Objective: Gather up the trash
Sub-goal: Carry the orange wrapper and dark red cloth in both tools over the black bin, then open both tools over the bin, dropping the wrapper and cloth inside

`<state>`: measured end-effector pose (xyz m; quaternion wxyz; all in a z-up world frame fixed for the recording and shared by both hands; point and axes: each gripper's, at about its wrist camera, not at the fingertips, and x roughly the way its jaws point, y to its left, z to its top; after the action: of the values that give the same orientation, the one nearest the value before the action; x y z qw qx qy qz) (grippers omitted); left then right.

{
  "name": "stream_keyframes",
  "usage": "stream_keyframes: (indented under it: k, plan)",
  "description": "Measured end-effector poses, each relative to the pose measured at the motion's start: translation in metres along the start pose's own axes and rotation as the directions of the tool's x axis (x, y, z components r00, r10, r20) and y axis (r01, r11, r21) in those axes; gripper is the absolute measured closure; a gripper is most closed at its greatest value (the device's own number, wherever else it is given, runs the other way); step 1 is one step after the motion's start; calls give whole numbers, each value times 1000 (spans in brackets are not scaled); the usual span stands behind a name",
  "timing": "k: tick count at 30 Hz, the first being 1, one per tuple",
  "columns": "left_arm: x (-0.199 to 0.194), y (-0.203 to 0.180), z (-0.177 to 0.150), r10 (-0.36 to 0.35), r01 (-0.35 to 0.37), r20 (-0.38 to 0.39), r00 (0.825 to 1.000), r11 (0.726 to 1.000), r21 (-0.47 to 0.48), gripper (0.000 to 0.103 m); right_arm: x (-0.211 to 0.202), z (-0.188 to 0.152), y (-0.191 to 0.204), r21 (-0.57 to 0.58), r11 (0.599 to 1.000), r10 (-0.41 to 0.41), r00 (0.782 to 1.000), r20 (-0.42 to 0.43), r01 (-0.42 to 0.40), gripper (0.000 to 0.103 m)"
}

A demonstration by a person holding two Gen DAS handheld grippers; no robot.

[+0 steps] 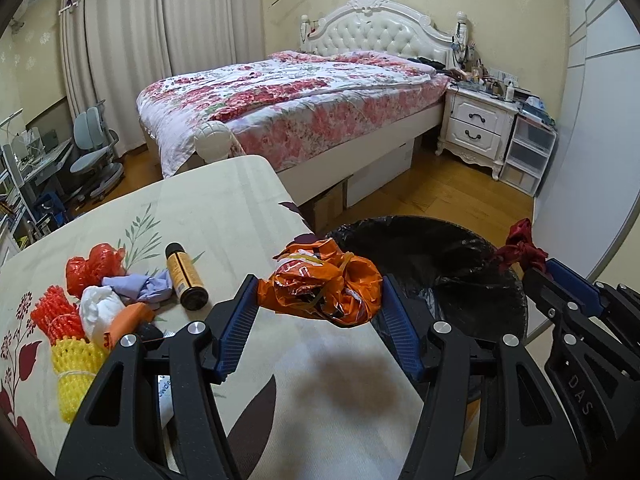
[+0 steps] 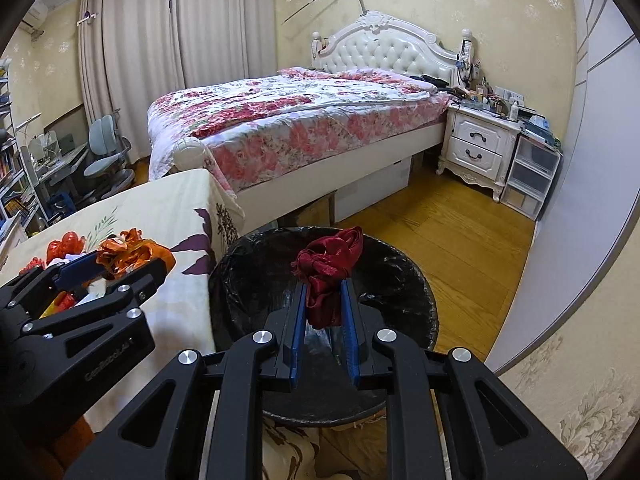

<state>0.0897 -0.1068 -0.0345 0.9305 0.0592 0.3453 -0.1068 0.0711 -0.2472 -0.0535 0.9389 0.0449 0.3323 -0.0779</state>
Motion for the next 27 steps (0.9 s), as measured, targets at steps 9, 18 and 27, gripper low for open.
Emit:
stream_keyframes:
  k: [9,18,27]
  plan:
    - [25,-16,11,11,-10,-31,999,1000,17,43,17,5,-14,33,999,3,1000,-12,-2,85]
    - [45,-27,11,7,-4,-73,997,999,41,42,30,5,-25,46,999,-12,999,-32,13,85]
    - [48,-32,10,16,-11,-79,997,998,58,39,44,4,-32,66,997,-25,998,-56,28,85]
